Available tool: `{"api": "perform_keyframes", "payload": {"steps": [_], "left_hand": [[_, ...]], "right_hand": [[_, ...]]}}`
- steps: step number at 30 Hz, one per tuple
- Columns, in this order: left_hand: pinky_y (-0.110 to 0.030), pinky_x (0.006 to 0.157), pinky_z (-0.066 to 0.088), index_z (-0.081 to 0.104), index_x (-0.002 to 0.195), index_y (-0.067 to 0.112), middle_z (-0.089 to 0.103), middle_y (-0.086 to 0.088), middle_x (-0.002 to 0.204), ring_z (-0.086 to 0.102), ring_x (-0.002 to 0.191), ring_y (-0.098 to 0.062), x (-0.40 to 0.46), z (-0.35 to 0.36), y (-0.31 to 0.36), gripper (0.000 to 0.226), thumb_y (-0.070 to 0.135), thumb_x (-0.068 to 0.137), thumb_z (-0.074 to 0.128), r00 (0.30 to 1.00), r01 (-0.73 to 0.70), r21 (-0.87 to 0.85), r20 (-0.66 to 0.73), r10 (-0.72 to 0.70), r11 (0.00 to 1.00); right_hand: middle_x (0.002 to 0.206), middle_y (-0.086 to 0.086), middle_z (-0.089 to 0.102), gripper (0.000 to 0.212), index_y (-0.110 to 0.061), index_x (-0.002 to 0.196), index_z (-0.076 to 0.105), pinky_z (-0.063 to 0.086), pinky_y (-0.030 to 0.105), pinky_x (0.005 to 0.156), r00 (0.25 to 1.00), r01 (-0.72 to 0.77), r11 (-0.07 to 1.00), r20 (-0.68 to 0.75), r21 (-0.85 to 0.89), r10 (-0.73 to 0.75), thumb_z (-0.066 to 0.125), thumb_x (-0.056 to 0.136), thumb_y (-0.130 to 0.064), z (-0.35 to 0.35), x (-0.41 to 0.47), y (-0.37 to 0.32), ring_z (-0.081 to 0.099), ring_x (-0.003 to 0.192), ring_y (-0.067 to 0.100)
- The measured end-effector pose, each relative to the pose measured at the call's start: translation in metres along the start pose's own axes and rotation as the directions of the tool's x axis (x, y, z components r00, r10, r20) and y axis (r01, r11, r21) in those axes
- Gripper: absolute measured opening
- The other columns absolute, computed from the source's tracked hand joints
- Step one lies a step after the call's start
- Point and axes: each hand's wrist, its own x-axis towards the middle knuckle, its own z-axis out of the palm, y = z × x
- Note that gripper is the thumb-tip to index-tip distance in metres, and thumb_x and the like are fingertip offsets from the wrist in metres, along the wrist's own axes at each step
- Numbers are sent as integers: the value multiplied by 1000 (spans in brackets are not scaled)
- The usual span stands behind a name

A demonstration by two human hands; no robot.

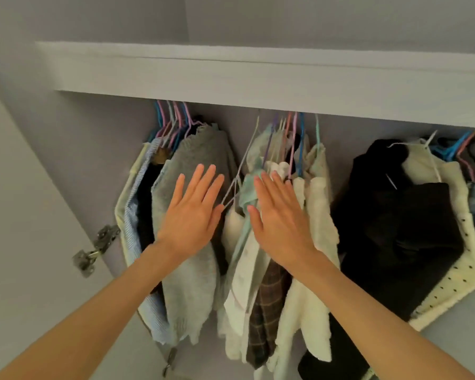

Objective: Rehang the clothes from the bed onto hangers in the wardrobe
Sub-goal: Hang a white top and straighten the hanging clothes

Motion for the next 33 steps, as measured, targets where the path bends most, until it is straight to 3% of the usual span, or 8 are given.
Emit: {"api": "perform_keyframes", "payload": {"steps": [4,7,10,15,19,22,29,33], "left_hand": [[-52,113,11,30,143,7,25,-13,152,13,142,-28,-16,2,-68,57,37,94,23,987,160,-6,-30,-160,987],[-51,113,5,21,147,14,14,-11,155,4,143,-27,-16,13,-101,63,45,92,14,966,258,-40,8,-258,965],[-45,113,-3,8,149,24,0,-6,157,-8,143,-23,-16,31,-118,68,52,87,4,953,300,-136,78,-291,944],[-50,116,8,6,146,37,3,-3,157,-8,144,-20,-17,46,-131,57,52,91,11,969,249,-290,71,-239,924],[-50,114,19,20,145,31,16,-7,155,5,144,-24,-18,57,-142,51,44,97,24,978,182,-306,-39,-204,934],[-42,115,16,24,145,23,20,-9,154,11,143,-24,-20,65,-155,51,39,97,26,974,181,-294,-75,-212,939],[-41,116,8,21,146,23,18,-8,154,10,144,-24,-19,71,-159,51,38,98,26,979,189,-203,-43,-201,961],[-41,115,6,22,146,27,17,-7,155,10,144,-23,-18,66,-156,51,37,96,23,976,204,-223,-21,-214,953]], "right_hand": [[151,15,27,53,-1,144,25,12,34,117,992,36,964,110,264,-67,30,100,-29,35,47,-60,18,142,26],[155,12,14,53,-3,147,14,6,25,113,962,-196,863,260,466,78,30,102,-25,65,102,-82,10,144,21],[156,9,13,55,-10,149,5,15,25,110,891,-427,718,389,549,233,25,102,-31,96,162,-93,18,142,23],[157,0,4,52,-16,149,0,11,20,110,879,-469,509,326,721,348,20,103,-30,137,220,-97,13,143,17],[157,2,8,52,-12,149,-1,12,13,102,916,-392,569,247,723,317,18,103,-27,160,232,-108,16,141,17],[156,3,14,52,-13,149,-1,15,17,103,932,-358,601,238,715,272,20,103,-27,169,241,-113,21,140,21],[157,-2,7,56,-18,150,-2,9,17,108,939,-344,638,262,689,222,23,102,-33,173,245,-104,13,143,14],[158,-1,2,56,-18,149,-3,10,24,113,908,-379,759,371,530,195,22,102,-35,155,230,-95,12,143,16]]}}
